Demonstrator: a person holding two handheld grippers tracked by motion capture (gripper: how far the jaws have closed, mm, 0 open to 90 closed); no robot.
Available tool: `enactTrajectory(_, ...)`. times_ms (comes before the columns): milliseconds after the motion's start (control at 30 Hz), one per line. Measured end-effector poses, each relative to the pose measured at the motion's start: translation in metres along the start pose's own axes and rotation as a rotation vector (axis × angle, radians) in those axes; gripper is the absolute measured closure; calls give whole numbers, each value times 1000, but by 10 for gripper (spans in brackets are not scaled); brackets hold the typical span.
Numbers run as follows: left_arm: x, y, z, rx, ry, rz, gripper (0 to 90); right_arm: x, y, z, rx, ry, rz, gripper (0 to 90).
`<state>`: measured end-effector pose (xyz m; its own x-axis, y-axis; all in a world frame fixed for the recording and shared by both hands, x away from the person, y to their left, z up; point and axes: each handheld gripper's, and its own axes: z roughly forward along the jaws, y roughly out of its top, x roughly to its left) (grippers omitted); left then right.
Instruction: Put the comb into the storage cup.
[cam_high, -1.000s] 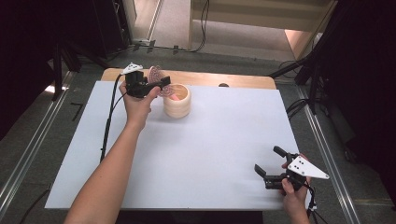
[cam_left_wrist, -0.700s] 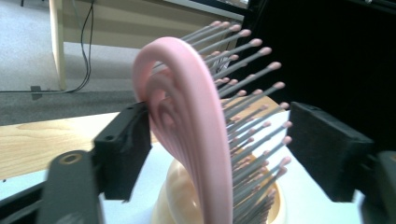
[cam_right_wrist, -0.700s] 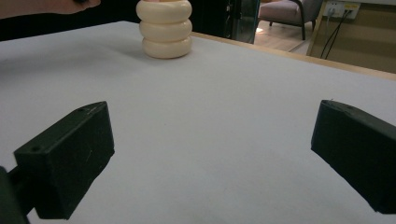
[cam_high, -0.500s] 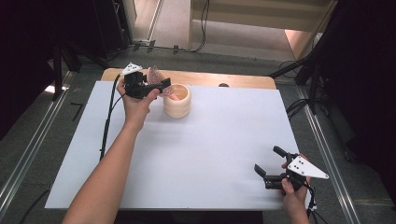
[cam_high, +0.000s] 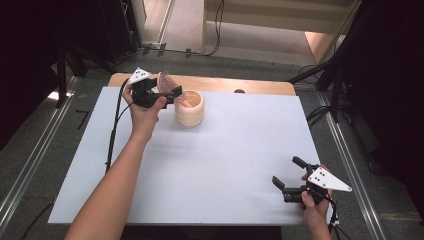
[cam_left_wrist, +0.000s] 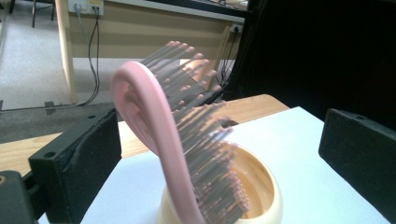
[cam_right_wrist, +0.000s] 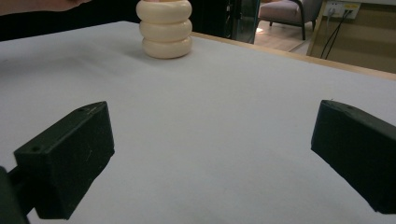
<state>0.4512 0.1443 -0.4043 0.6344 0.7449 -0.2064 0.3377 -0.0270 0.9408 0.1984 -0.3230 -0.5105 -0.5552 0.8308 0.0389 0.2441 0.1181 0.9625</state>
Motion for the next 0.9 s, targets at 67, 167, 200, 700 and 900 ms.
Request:
enactTrajectory(67, -1, 0, -2, 6, -1, 10, 0, 0, 0, 0, 3, 0, -2, 0)
enactTrajectory(167, -2, -1, -5, 5, -11, 13, 0, 0, 0, 0, 3, -1, -3, 0)
enactTrajectory(200, -3, -1, -6, 4, -11, 14, 0, 0, 0, 0, 2, -1, -3, 0)
enactTrajectory(700, -7, -7, -26, 11, -16, 45, 0, 0, 0, 0, 3, -1, -4, 0)
enactTrajectory(900, -11, -10, -34, 8, -22, 63, 0, 0, 0, 1, 4, -2, -3, 0)
